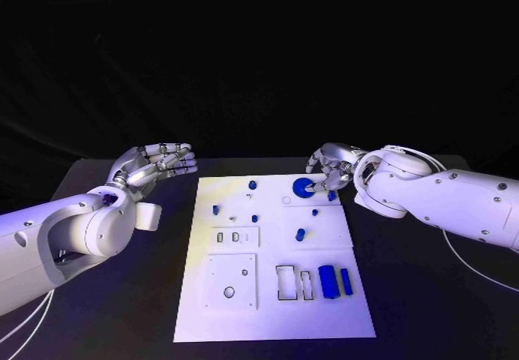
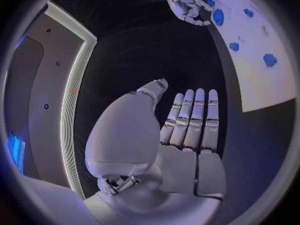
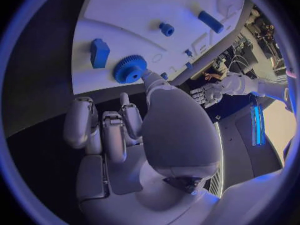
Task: Assemble the parts on the task board
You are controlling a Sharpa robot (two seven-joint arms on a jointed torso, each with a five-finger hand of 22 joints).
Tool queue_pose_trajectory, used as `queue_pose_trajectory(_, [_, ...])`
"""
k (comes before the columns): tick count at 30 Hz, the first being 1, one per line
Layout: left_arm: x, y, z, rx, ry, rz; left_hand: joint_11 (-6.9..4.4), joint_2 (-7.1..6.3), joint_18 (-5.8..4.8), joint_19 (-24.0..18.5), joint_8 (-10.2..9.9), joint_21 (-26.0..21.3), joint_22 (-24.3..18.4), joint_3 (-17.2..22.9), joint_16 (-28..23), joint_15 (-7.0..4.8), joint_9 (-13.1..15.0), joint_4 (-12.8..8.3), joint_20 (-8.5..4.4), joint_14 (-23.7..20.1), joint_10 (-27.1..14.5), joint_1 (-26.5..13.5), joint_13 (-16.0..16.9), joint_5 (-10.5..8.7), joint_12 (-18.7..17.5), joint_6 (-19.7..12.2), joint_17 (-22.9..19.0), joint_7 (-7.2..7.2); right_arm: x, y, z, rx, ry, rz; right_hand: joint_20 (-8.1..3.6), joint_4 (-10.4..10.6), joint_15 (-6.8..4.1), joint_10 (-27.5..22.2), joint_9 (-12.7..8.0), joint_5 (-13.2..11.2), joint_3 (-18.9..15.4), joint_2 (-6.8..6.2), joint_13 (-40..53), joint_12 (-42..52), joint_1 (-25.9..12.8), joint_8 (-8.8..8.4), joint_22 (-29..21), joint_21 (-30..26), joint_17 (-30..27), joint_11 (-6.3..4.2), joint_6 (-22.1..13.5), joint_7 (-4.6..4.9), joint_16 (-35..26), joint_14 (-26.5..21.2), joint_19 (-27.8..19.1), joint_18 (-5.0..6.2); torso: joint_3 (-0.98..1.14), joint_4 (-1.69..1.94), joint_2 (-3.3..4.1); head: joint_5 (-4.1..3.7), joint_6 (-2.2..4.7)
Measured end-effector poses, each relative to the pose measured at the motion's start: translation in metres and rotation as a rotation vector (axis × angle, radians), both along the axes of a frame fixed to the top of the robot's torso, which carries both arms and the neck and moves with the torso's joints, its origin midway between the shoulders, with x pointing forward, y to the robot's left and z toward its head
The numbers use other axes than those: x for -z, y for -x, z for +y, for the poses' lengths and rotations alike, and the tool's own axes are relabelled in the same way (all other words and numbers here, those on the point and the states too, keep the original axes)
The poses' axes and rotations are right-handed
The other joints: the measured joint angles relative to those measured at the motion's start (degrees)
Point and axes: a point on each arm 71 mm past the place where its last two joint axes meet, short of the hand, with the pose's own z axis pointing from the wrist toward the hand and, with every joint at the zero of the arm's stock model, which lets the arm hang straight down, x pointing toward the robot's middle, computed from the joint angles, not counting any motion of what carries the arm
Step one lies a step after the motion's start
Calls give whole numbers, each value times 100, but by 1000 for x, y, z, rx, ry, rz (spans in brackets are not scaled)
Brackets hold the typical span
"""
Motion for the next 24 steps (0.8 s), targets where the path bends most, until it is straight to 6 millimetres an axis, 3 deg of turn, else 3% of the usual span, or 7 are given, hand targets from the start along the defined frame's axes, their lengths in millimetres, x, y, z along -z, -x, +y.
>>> queue_pose_trajectory(11, [0, 0, -1, 3, 2, 0, 0, -23, 0, 0, 0, 0, 0, 0, 0, 0, 0, 0, 0, 0, 0, -23, 0, 0, 0, 0, 0, 0, 7, 0, 7, -9, 4, 8, 21, 0, 20, 44, 0, 32, 0, 23, 97, 139, 23, 76, 57, 0, -1, 39, 0, 0, 0, 20, 20, 0, 5, -13, -7, 34, -27])
queue_pose_trajectory(24, [0, 0, -2, 7, 4, 1, 0, -23, 0, 0, 0, 0, -6, 0, -23, 20, 1, 0, 0, -20, 0, -23, 0, -21, 0, 0, 0, 0, 12, -2, 9, -10, 12, 15, 32, -4, 20, 142, 6, 86, 4, 55, 96, 266, 103, 204, 113, 27, -1, 15, 0, 0, -1, 20, 31, 1, 4, -11, -7, 55, -57])
